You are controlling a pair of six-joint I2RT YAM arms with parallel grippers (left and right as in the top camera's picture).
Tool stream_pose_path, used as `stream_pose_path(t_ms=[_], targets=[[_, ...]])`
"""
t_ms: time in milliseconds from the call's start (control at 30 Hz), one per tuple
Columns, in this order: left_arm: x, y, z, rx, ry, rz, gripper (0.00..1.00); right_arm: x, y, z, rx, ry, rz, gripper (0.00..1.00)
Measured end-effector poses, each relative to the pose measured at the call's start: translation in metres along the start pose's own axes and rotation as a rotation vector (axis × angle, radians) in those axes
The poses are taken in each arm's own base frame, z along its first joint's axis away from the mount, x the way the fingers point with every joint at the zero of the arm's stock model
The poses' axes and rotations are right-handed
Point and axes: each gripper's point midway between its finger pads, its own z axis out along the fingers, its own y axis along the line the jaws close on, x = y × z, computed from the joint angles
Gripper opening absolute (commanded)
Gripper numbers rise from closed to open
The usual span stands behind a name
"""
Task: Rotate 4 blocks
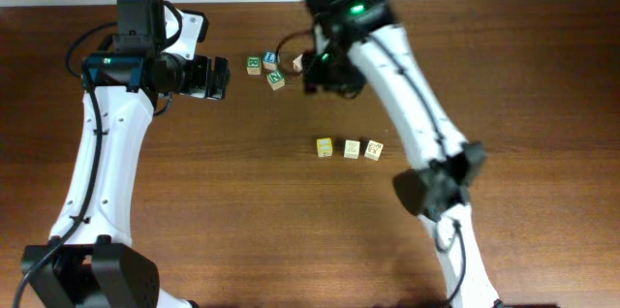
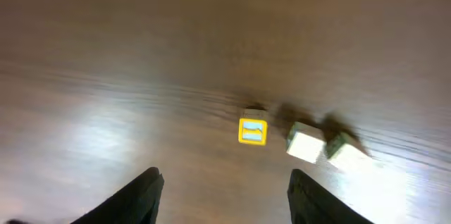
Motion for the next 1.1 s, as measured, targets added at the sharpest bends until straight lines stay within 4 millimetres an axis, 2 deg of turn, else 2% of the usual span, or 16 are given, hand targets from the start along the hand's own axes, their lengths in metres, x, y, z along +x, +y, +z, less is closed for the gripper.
stream_pose_path(t_ms=[67, 100, 133, 167, 200, 233, 300, 333, 433, 600, 700, 733, 767, 833, 933, 1100], targets=[[0.0, 0.0, 0.0, 0.001, 0.001, 0.0, 0.99, -0.003, -0.006, -0.075, -0.048, -0.158, -0.014, 0.58], [0.0, 0.0, 0.0, 0.0, 0.0, 0.0, 0.99, 0.001, -0.015, -0.12, -0.067, -0.252, -0.019, 0.57], [0.0, 0.0, 0.0, 0.0, 0.001, 0.0, 0.99, 0.007, -0.024, -0.152, -0.075, -0.318, -0.011, 0.57], [0.0, 0.0, 0.0, 0.001, 0.001, 0.0, 0.99, 0.016, -0.035, -0.178, -0.074, -0.367, 0.001, 0.56], [0.0, 0.0, 0.0, 0.001, 0.001, 0.0, 0.99, 0.026, -0.047, -0.191, -0.065, -0.382, 0.017, 0.54], [0.0, 0.0, 0.0, 0.0, 0.0, 0.0, 0.99, 0.035, -0.056, -0.188, -0.049, -0.351, 0.037, 0.52], [0.0, 0.0, 0.0, 0.001, 0.001, 0.0, 0.99, 0.043, -0.072, -0.141, -0.004, -0.193, 0.072, 0.47], [0.0, 0.0, 0.0, 0.0, 0.001, 0.0, 0.99, 0.057, -0.086, -0.086, 0.045, -0.007, 0.105, 0.43], [0.0, 0.0, 0.0, 0.0, -0.001, 0.0, 0.99, 0.079, -0.111, -0.007, 0.12, 0.184, 0.161, 0.41], [0.0, 0.0, 0.0, 0.0, -0.001, 0.0, 0.99, 0.096, -0.143, 0.048, 0.201, 0.217, 0.245, 0.33], [0.0, 0.0, 0.0, 0.001, 0.001, 0.0, 0.99, 0.099, -0.156, 0.08, 0.203, 0.188, 0.267, 0.18], [0.0, 0.0, 0.0, 0.001, 0.0, 0.0, 0.99, 0.105, -0.162, 0.095, 0.207, 0.185, 0.276, 0.08], [0.0, 0.0, 0.0, 0.0, 0.0, 0.0, 0.99, 0.115, -0.166, 0.106, 0.214, 0.207, 0.283, 0.05], [0.0, 0.0, 0.0, 0.0, 0.0, 0.0, 0.99, 0.119, -0.17, 0.119, 0.21, 0.189, 0.281, 0.04], [0.0, 0.0, 0.0, 0.0, -0.001, 0.0, 0.99, 0.112, -0.172, 0.134, 0.192, 0.134, 0.266, 0.05], [0.0, 0.0, 0.0, 0.0, 0.0, 0.0, 0.99, 0.104, -0.172, 0.141, 0.178, 0.086, 0.259, 0.04]])
